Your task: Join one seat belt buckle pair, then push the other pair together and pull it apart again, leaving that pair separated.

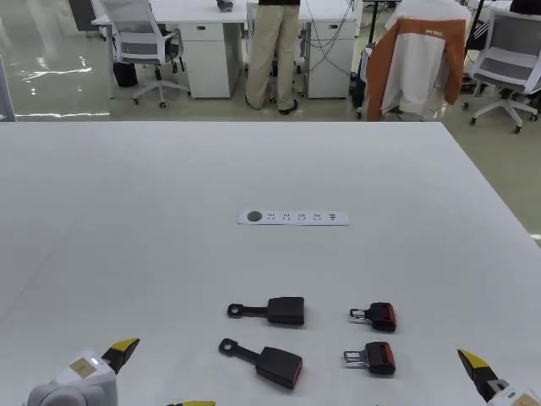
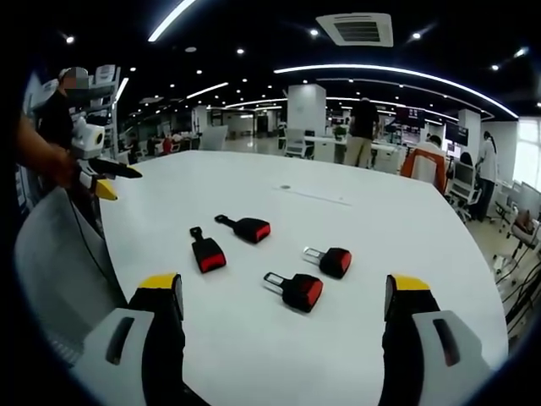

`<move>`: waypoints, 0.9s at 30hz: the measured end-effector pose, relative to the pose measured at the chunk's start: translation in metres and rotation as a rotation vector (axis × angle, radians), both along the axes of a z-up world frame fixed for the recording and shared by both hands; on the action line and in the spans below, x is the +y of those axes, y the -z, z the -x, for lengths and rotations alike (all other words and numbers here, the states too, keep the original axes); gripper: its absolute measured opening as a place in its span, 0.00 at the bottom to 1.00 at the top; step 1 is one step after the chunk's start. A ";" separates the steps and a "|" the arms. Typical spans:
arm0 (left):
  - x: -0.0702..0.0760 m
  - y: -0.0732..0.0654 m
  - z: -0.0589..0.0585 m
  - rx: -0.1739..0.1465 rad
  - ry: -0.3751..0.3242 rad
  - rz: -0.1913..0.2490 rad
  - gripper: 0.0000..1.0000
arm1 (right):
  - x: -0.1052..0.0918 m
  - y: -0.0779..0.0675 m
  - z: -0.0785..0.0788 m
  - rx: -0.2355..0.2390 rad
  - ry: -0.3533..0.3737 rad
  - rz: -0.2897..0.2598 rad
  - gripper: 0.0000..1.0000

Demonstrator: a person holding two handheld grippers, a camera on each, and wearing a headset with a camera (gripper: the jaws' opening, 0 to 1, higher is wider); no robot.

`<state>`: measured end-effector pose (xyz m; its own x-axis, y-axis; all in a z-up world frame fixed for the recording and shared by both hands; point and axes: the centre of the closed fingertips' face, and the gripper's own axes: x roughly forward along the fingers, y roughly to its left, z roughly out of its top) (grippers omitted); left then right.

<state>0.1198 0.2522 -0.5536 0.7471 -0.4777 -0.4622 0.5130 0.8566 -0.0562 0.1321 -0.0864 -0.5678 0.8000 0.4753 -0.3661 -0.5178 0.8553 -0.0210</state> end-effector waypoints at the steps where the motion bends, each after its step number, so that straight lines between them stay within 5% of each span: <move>1: 0.000 0.001 0.000 0.002 0.003 0.000 1.00 | 0.001 0.000 0.000 -0.001 -0.003 0.000 0.99; 27: -0.009 0.005 0.003 0.022 0.062 0.011 1.00 | 0.008 0.001 0.002 0.013 -0.038 -0.002 0.98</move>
<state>0.1172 0.2430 -0.5581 0.7054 -0.5282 -0.4726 0.5636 0.8224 -0.0778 0.1302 -0.0779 -0.5688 0.7764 0.5059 -0.3758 -0.5500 0.8351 -0.0122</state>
